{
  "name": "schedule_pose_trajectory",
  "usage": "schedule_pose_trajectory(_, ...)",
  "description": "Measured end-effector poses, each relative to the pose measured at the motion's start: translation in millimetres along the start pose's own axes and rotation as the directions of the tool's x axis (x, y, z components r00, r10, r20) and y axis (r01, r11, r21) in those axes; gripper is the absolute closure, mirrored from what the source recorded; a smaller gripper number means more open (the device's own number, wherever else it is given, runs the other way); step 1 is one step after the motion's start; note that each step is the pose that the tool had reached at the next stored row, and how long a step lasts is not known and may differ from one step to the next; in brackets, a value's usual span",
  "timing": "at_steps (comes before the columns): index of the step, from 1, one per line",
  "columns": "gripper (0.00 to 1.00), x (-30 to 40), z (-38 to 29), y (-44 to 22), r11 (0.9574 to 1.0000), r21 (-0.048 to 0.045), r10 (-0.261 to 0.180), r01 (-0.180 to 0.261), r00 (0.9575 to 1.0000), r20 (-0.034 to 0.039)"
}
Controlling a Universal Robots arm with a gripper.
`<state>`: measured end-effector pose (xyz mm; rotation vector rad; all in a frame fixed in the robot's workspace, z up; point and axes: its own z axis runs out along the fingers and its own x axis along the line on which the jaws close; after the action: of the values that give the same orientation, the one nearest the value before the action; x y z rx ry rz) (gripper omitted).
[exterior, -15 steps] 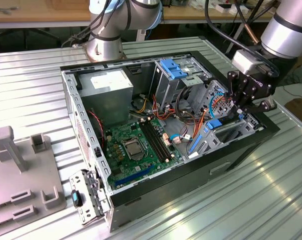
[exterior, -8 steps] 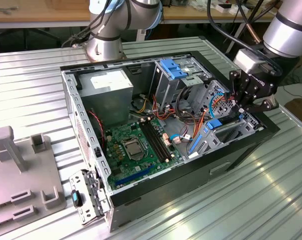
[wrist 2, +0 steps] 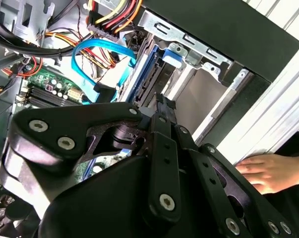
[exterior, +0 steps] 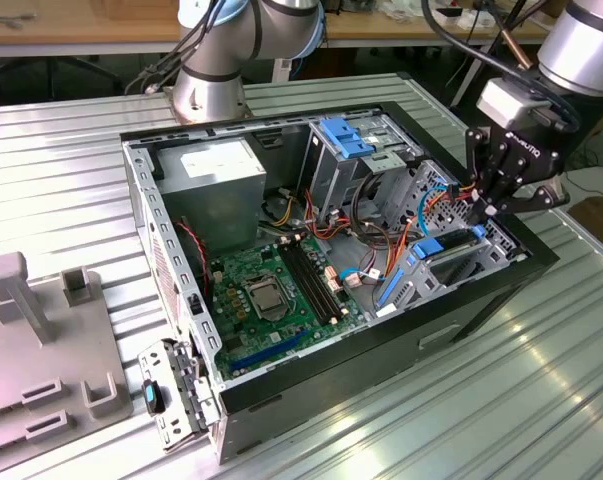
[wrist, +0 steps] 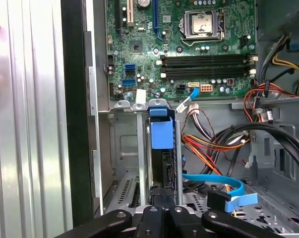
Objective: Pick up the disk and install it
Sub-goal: 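Insert the first disk wire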
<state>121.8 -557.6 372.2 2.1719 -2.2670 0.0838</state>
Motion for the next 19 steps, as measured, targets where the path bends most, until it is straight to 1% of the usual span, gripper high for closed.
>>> schedule_pose_trajectory(4, 0.89, 0.1, -5.0, -0.2, 1.0000, 0.0000, 0.000, 0.000, 1.0000, -0.0005)
schedule_pose_trajectory(12, 0.89, -0.3, -5.2, -0.2, 1.0000, 0.0001, 0.000, 0.000, 1.0000, -0.0008)
schedule_pose_trajectory(15, 0.89, -3.0, -5.2, -0.6, 1.0000, 0.0001, 0.000, 0.000, 1.0000, -0.0007)
schedule_pose_trajectory(17, 0.89, -6.7, -5.3, -1.1, 1.0000, 0.0000, 0.000, 0.000, 1.0000, -0.0012)
schedule_pose_trajectory(19, 0.89, -8.6, -5.4, -2.1, 1.0000, 0.0001, -0.001, 0.001, 1.0000, -0.0019)
